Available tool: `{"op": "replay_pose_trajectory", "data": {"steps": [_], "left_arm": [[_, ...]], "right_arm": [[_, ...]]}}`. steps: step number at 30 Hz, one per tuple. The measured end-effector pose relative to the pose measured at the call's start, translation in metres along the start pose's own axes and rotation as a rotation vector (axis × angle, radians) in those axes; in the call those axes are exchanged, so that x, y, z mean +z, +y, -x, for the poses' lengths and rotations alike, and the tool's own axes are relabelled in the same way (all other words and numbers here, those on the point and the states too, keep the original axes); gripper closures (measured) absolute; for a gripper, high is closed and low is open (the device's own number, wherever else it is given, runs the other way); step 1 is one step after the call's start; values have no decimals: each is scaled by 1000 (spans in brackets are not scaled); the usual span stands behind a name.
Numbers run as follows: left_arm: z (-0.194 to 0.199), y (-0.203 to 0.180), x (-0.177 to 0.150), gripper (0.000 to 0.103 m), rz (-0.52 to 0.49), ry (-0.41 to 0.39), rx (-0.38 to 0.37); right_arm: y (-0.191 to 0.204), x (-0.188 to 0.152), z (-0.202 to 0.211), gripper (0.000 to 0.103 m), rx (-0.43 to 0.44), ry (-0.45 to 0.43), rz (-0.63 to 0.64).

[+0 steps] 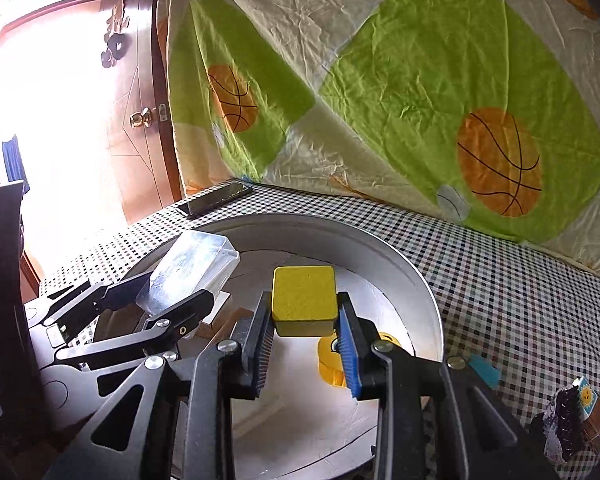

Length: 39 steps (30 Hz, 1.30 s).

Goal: Organize rigid objects
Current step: 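Lower the clear box and yellow cube into the tin and open both grippers, then move the right gripper to the teal block and close on it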

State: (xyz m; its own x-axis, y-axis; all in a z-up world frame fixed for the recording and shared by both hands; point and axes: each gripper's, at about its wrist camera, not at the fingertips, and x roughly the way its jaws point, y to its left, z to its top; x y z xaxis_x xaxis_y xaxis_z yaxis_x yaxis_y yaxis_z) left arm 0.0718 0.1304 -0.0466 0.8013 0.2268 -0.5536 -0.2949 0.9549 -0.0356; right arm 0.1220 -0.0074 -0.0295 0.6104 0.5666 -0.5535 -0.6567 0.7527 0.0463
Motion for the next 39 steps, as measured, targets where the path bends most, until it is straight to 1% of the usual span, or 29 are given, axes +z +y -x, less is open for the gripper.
{"op": "replay_pose_trajectory", "data": {"steps": [1, 3, 4, 6, 7, 8, 12, 15, 17, 19, 23, 26, 28, 30, 31, 34, 37, 39], "left_arm": [[0, 1, 1, 51, 2, 0, 5], [2, 2, 2, 44, 2, -3, 24], [2, 4, 2, 43, 5, -5, 31], [3, 8, 3, 35, 22, -10, 30], [3, 9, 4, 33, 28, -11, 31], [4, 10, 4, 28, 34, -15, 33], [9, 12, 6, 9, 52, -41, 47], [16, 8, 5, 2, 55, -74, 65], [18, 3, 4, 1, 48, -82, 71], [19, -4, 3, 1, 45, -84, 63], [22, -24, 1, 1, 25, -86, 50], [21, -37, 2, 1, 10, -81, 62], [21, -44, 3, 1, 2, -74, 75], [20, -48, 4, 1, 6, -65, 73], [19, -50, 4, 1, 4, -60, 73], [17, -57, 5, 1, -7, -51, 67], [17, -63, 5, 1, -18, -50, 58], [16, -67, 6, 1, -30, -50, 54]], "right_arm": [[0, 1, -4, 70, 8, 15, -5], [-3, 1, -8, 67, 23, 17, -31], [-5, 2, -8, 64, 26, 15, -42], [-11, 2, -8, 59, 34, 9, -66], [-13, 2, -5, 54, 37, 5, -74], [-16, 1, -3, 48, 39, -3, -84], [-32, -3, 15, 46, 12, -32, -103], [-53, -10, 35, 45, -41, -58, -116], [-71, -14, 45, 40, -82, -69, -139], [-89, -20, 51, 38, -119, -67, -171], [-115, -32, 48, 38, -168, -23, -228], [-119, -39, 35, 38, -188, 42, -230], [-121, -42, 26, 38, -192, 75, -232], [-123, -44, 16, 38, -177, 112, -245], [-124, -44, 13, 38, -167, 120, -251], [-126, -45, 1, 38, -169, 160, -261], [-129, -46, -11, 38, -144, 196, -281], [-133, -47, -17, 40, -134, 209, -309]]}}
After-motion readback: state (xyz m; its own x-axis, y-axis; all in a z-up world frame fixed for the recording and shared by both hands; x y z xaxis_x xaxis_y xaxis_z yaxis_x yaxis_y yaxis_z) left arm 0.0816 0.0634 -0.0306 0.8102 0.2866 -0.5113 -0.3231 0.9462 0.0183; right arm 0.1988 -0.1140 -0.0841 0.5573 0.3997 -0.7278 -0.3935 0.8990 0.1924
